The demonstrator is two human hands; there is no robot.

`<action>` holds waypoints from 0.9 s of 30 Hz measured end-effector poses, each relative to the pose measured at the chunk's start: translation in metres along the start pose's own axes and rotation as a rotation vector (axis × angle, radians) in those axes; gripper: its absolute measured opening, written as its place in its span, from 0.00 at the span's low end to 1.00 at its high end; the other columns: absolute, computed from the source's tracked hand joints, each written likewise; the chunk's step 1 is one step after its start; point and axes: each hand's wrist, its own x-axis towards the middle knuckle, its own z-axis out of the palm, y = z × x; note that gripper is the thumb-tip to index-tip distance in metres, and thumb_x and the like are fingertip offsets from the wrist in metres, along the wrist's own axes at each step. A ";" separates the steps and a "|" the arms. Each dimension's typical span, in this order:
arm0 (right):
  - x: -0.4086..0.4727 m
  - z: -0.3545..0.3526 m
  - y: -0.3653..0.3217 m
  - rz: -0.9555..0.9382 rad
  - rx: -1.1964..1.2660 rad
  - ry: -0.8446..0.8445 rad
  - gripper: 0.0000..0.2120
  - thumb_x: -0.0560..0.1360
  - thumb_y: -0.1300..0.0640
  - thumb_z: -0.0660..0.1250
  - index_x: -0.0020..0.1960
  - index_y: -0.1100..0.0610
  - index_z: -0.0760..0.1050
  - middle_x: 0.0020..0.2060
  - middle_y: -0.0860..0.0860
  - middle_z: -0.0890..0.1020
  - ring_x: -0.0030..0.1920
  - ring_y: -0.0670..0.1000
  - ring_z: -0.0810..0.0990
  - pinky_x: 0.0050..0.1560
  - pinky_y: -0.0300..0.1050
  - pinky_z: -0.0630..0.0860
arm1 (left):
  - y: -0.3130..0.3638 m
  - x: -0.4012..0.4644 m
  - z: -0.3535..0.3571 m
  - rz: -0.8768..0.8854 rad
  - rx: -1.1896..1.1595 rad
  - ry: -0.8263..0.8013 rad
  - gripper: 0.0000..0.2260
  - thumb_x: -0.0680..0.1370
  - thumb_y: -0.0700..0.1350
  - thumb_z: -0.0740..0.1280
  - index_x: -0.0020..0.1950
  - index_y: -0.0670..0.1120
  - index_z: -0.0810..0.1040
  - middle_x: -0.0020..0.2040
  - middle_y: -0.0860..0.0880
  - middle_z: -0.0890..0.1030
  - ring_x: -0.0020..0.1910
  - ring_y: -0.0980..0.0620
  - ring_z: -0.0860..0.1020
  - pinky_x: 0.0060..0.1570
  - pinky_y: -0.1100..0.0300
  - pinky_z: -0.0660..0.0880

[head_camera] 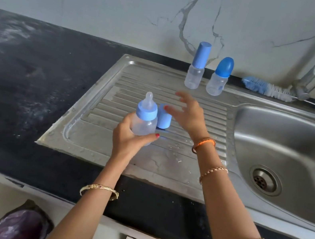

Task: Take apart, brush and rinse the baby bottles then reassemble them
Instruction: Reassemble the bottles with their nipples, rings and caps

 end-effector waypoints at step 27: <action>0.005 -0.133 0.069 0.190 0.098 0.529 0.23 0.67 0.51 0.73 0.59 0.54 0.74 0.50 0.52 0.78 0.50 0.53 0.75 0.52 0.49 0.75 | 0.042 0.014 0.122 0.135 0.010 -0.263 0.25 0.53 0.49 0.77 0.48 0.48 0.76 0.41 0.52 0.80 0.41 0.51 0.78 0.42 0.58 0.75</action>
